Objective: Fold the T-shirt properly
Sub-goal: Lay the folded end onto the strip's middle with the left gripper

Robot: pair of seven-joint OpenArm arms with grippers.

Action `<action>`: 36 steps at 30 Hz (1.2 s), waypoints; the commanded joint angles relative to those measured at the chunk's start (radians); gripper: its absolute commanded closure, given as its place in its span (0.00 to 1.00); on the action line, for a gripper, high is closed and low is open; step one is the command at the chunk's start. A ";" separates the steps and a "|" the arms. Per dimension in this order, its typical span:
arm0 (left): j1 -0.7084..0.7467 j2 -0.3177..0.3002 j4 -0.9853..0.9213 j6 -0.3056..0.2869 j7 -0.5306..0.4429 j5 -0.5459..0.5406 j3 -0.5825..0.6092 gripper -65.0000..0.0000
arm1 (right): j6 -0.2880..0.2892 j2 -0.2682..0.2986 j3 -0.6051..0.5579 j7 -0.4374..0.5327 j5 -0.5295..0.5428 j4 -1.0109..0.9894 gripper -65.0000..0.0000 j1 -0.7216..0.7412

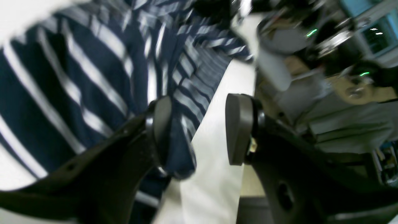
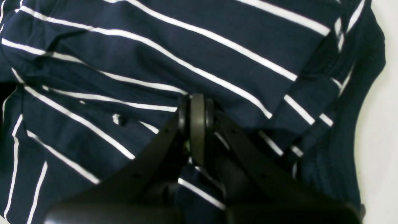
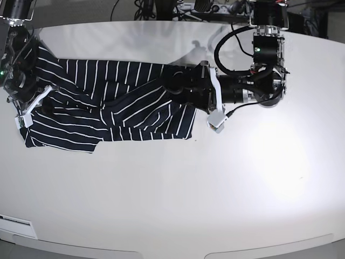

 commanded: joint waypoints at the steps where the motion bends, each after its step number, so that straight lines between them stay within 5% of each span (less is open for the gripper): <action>1: -0.006 0.000 0.018 -0.004 -0.011 -0.013 -0.001 0.53 | 0.003 0.019 0.007 -0.003 0.007 0.008 1.00 0.008; 7: 0.006 0.000 0.018 -0.005 -0.011 -0.003 -0.001 0.55 | 0.003 0.019 0.007 -0.003 0.010 0.008 1.00 0.008; 12: 0.006 0.001 0.018 0.042 -0.100 -0.012 -0.001 1.00 | -0.005 0.019 0.007 0.000 0.010 0.008 1.00 0.008; 20: 0.003 0.085 0.018 0.028 -0.124 -0.085 -0.001 1.00 | -0.004 0.019 0.007 0.000 0.010 0.008 1.00 0.008; 30: -0.024 0.113 0.022 0.002 -0.090 0.033 -0.029 1.00 | 0.003 0.020 0.007 -0.001 0.010 0.008 1.00 0.008; 34: -0.031 0.113 0.022 0.002 -0.095 0.045 -0.050 0.60 | 0.007 0.020 0.007 -0.004 0.010 0.008 1.00 0.008; 36: -0.031 0.113 0.022 0.003 -0.095 0.046 -0.049 0.51 | 0.007 0.020 0.007 -0.003 0.010 0.008 1.00 0.008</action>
